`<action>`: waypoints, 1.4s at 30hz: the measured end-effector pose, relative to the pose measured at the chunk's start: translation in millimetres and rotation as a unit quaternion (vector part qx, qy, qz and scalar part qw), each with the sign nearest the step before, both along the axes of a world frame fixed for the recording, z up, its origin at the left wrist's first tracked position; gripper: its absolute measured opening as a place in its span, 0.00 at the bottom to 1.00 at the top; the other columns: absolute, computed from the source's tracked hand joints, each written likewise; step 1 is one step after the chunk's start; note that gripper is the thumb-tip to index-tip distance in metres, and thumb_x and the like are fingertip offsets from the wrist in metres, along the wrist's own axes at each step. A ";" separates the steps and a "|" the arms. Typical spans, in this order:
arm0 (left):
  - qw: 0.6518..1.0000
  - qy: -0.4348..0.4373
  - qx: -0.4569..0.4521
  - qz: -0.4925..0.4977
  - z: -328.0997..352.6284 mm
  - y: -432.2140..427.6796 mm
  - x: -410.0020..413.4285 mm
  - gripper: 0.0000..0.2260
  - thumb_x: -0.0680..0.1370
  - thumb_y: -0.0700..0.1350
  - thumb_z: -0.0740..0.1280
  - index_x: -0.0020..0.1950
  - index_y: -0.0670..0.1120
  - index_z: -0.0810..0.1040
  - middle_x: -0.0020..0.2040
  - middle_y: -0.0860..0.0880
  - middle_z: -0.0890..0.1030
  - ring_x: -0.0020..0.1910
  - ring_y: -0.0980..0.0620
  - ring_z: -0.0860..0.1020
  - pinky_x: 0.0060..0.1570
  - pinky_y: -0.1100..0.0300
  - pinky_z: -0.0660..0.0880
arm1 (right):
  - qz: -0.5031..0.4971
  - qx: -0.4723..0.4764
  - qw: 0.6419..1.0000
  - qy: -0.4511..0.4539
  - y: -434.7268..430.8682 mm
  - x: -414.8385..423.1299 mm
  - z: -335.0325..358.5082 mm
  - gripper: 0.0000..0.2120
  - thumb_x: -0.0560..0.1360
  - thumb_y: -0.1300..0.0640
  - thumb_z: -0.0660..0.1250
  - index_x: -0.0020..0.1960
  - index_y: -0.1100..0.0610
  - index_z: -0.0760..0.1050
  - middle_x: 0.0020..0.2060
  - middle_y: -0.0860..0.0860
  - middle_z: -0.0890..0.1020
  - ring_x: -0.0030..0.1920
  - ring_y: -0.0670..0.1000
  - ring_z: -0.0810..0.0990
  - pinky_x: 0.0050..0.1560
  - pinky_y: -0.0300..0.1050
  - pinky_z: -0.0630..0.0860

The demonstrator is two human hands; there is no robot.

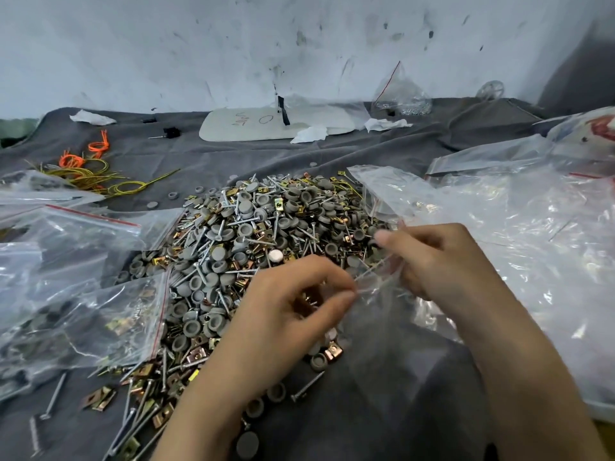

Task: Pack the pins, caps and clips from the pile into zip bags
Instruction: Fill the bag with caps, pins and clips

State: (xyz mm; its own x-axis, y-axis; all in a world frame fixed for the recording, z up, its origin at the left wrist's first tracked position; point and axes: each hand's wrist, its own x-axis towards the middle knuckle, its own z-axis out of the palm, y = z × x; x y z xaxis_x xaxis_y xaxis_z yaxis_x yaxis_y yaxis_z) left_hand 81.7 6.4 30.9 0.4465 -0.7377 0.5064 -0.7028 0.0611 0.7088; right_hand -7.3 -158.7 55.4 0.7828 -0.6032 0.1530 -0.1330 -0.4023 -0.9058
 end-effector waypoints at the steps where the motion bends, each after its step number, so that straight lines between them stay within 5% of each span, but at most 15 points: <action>1: 0.999 0.051 -0.008 0.000 0.5 2.0 1.4 0.06 0.75 0.51 0.68 0.45 0.50 0.81 0.37 0.51 0.81 0.34 0.54 0.79 0.33 0.60 0.75 | 0.020 0.039 0.999 0.006 -1.8 -0.3 0.4 0.23 0.69 0.37 0.67 0.30 0.56 0.77 0.19 0.47 0.70 0.22 0.46 0.67 0.31 0.42 0.67; 3: 0.986 0.159 -0.052 0.001 2.9 7.3 8.2 0.03 0.73 0.49 0.70 0.43 0.52 0.81 0.36 0.49 0.81 0.33 0.55 0.78 0.33 0.63 0.74 | 0.041 0.109 0.993 0.007 -8.5 -0.3 0.4 0.24 0.70 0.34 0.65 0.32 0.54 0.79 0.19 0.49 0.71 0.20 0.47 0.67 0.25 0.38 0.66; 5: 0.960 0.261 -0.103 0.011 4.4 12.2 16.1 0.01 0.70 0.49 0.71 0.39 0.55 0.82 0.34 0.53 0.81 0.33 0.59 0.77 0.34 0.66 0.74 | 0.069 0.085 0.992 0.059 -16.2 -0.4 -6.4 0.16 0.74 0.44 0.69 0.34 0.53 0.80 0.21 0.49 0.74 0.21 0.47 0.71 0.23 0.39 0.68; 8: 0.913 0.370 -0.170 0.027 2.0 15.0 23.8 0.08 0.71 0.42 0.67 0.36 0.53 0.83 0.33 0.55 0.80 0.31 0.59 0.77 0.32 0.66 0.76 | 0.203 -0.057 0.950 0.229 -12.7 2.4 -22.2 0.04 0.70 0.53 0.75 0.41 0.52 0.82 0.36 0.50 0.84 0.37 0.48 0.81 0.40 0.43 0.77; 11: 0.903 0.384 -0.195 0.014 -1.5 16.3 27.2 0.12 0.72 0.38 0.63 0.38 0.51 0.83 0.34 0.52 0.79 0.33 0.58 0.78 0.34 0.67 0.77 | 0.241 -0.131 0.915 0.297 2.5 10.1 -31.6 0.09 0.71 0.53 0.73 0.49 0.55 0.80 0.45 0.51 0.82 0.45 0.48 0.78 0.44 0.34 0.72; 14: 0.905 0.376 -0.199 0.008 -3.0 19.1 31.4 0.12 0.72 0.37 0.63 0.38 0.51 0.84 0.36 0.52 0.80 0.38 0.57 0.79 0.41 0.66 0.78 | 0.297 -0.086 0.902 0.300 10.7 7.2 -28.3 0.08 0.79 0.61 0.63 0.42 0.61 0.75 0.41 0.57 0.77 0.58 0.57 0.76 0.41 0.37 0.72; 16: 0.927 0.326 -0.184 0.003 -3.9 21.3 33.7 0.09 0.73 0.40 0.67 0.41 0.52 0.84 0.38 0.53 0.81 0.39 0.57 0.79 0.42 0.65 0.78 | 0.306 -0.078 0.898 0.305 12.2 6.8 -31.2 0.09 0.81 0.63 0.57 0.52 0.65 0.76 0.50 0.61 0.77 0.66 0.60 0.71 0.52 0.40 0.72; 18: 0.952 0.263 -0.151 0.033 -5.4 23.1 34.9 0.04 0.72 0.47 0.69 0.44 0.54 0.84 0.39 0.53 0.82 0.40 0.56 0.80 0.45 0.61 0.77 | 0.271 -0.034 0.914 0.299 19.0 16.5 -26.3 0.08 0.77 0.61 0.66 0.56 0.60 0.78 0.50 0.54 0.78 0.61 0.60 0.76 0.58 0.47 0.73; 21: 0.959 0.240 -0.141 0.062 -7.1 23.3 35.2 0.04 0.72 0.51 0.69 0.44 0.55 0.83 0.39 0.53 0.82 0.40 0.53 0.79 0.48 0.55 0.75 | 0.279 -0.125 0.903 0.301 24.4 13.8 -26.3 0.09 0.69 0.57 0.76 0.38 0.48 0.76 0.38 0.45 0.80 0.43 0.49 0.80 0.43 0.42 0.76; 23: 0.953 0.251 -0.164 0.051 -6.8 22.8 35.3 0.04 0.73 0.49 0.68 0.44 0.55 0.83 0.40 0.54 0.83 0.42 0.54 0.80 0.52 0.52 0.76 | 0.277 -0.173 0.896 0.299 28.4 14.0 -29.2 0.09 0.69 0.58 0.74 0.35 0.49 0.75 0.39 0.48 0.82 0.43 0.50 0.81 0.44 0.43 0.78; 25: 0.945 0.269 -0.182 0.041 -5.4 21.8 35.0 0.05 0.73 0.46 0.68 0.42 0.54 0.84 0.42 0.54 0.83 0.44 0.54 0.81 0.55 0.54 0.78 | 0.269 -0.198 0.893 0.302 32.5 16.8 -27.0 0.03 0.70 0.57 0.72 0.42 0.54 0.78 0.45 0.52 0.83 0.47 0.53 0.81 0.50 0.48 0.79; 27: 0.932 0.302 -0.199 0.032 -5.3 20.0 34.1 0.08 0.74 0.40 0.67 0.41 0.51 0.83 0.44 0.52 0.84 0.47 0.54 0.82 0.55 0.58 0.79 | 0.267 -0.203 0.892 0.304 32.7 16.8 -26.0 0.09 0.70 0.57 0.72 0.49 0.57 0.79 0.47 0.54 0.82 0.48 0.54 0.81 0.50 0.50 0.79; 34: 0.914 0.349 -0.208 0.021 -3.0 14.2 28.9 0.03 0.73 0.37 0.59 0.44 0.39 0.71 0.47 0.48 0.83 0.55 0.53 0.81 0.54 0.60 0.79 | 0.315 -0.226 0.882 0.267 32.2 17.6 -28.6 0.04 0.73 0.61 0.68 0.46 0.61 0.78 0.44 0.56 0.82 0.46 0.56 0.81 0.45 0.49 0.78; 39: 0.915 0.347 -0.203 0.025 -4.7 15.6 29.2 0.03 0.73 0.38 0.60 0.43 0.40 0.74 0.48 0.46 0.83 0.54 0.51 0.82 0.56 0.57 0.79 | 0.342 -0.147 0.897 0.239 17.4 12.7 -27.9 0.06 0.70 0.59 0.72 0.39 0.49 0.77 0.33 0.43 0.80 0.34 0.38 0.77 0.36 0.33 0.73; 42: 0.923 0.337 -0.188 0.017 -2.3 19.3 29.2 0.09 0.73 0.38 0.62 0.38 0.47 0.80 0.47 0.45 0.82 0.52 0.49 0.82 0.55 0.56 0.79 | 0.267 -0.072 0.945 0.174 -5.0 6.4 -23.9 0.08 0.72 0.60 0.72 0.38 0.49 0.78 0.35 0.44 0.82 0.35 0.37 0.78 0.39 0.35 0.73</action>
State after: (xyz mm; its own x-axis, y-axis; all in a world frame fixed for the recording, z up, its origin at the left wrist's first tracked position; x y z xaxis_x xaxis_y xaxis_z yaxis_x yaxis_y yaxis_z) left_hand 110.9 25.7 28.6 0.7733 -0.5459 0.3225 -0.1172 0.3768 0.9189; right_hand -1.0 -163.7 31.5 0.9878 -0.0995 -0.1194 -0.1554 -0.6125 -0.7750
